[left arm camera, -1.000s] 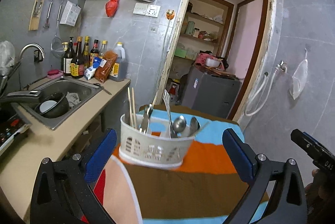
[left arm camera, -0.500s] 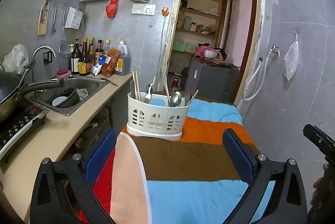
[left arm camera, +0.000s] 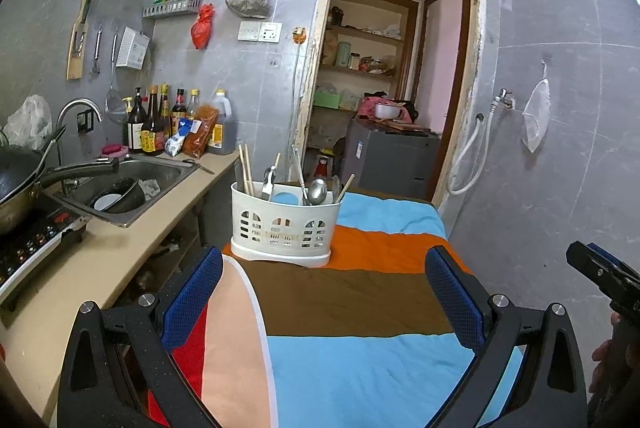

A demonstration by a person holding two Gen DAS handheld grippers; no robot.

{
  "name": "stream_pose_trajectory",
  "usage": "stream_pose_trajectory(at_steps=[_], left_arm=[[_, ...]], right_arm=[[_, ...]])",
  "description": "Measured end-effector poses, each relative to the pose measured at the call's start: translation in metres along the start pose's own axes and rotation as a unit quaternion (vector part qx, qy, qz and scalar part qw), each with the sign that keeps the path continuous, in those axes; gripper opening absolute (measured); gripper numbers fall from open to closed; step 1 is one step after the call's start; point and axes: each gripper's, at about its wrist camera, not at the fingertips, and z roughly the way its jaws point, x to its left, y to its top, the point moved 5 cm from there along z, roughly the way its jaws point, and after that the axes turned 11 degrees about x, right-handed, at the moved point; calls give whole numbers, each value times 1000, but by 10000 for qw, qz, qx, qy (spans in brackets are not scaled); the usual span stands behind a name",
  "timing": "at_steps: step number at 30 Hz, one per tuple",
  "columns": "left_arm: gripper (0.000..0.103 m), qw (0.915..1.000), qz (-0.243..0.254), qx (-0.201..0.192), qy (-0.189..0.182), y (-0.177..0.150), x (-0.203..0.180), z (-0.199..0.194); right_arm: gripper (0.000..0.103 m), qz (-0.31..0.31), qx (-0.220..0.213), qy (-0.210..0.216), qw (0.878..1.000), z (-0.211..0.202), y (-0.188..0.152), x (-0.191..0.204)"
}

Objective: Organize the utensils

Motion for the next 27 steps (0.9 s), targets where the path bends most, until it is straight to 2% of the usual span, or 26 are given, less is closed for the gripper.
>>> stream_pose_trajectory(at_steps=[27], left_arm=[[99,10000,78,-21,-21,-2,-5,-1]], right_arm=[[103,28,49,7,10000,1,-6,-1]])
